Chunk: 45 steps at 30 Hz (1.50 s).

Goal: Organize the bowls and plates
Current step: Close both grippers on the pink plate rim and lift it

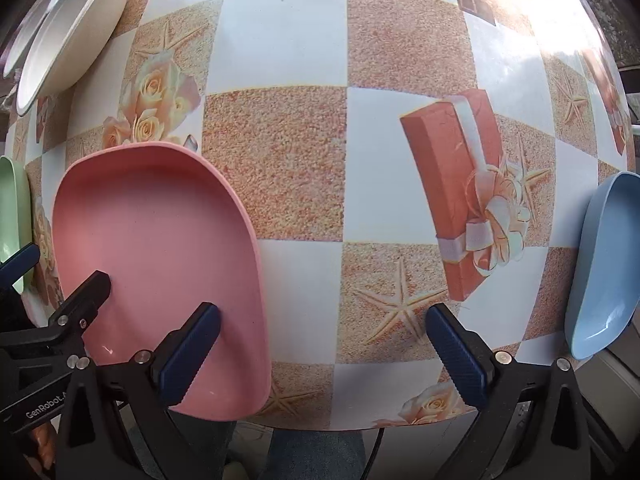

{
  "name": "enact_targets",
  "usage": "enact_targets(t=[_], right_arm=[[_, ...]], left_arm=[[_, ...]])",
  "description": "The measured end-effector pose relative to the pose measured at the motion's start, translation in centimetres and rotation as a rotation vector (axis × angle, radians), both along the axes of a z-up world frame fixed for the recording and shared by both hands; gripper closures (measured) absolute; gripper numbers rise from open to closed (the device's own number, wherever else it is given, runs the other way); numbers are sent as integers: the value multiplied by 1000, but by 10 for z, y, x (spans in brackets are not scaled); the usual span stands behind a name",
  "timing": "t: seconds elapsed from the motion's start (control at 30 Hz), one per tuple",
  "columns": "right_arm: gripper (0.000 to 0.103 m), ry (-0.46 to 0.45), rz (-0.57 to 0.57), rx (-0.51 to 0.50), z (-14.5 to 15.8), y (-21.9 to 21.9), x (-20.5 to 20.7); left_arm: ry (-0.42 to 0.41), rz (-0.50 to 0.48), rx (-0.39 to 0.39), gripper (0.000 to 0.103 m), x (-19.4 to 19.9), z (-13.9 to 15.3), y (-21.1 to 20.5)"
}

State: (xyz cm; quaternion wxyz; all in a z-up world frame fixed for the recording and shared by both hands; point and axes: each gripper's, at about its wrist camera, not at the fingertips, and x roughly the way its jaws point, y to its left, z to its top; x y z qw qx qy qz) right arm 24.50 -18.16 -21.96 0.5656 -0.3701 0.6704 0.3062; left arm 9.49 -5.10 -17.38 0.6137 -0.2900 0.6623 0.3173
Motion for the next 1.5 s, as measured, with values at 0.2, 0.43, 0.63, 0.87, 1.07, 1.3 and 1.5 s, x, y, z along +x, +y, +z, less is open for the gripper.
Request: enact_targets(t=[0.2, 0.43, 0.63, 0.87, 1.07, 1.3, 1.5], right_arm=[[0, 22, 5, -20, 1, 11, -1], [0, 13, -49, 5, 2, 7, 4], [13, 8, 10, 41, 18, 9, -8], [70, 23, 7, 110, 45, 11, -31], [91, 128, -47, 131, 56, 8, -34], [91, 196, -101, 130, 64, 10, -47], [91, 230, -90, 130, 78, 18, -96]], left_arm=[[-38, -15, -11, 0, -6, 0, 8], [-62, 77, -83, 0, -26, -4, 22], [-44, 70, -109, 8, -28, -1, 28], [-70, -32, -88, 39, -24, 12, 13], [-75, -130, -81, 82, -21, 18, 4], [-63, -137, -73, 84, -69, 28, -2], [-62, -127, -50, 84, -108, 47, -18]])
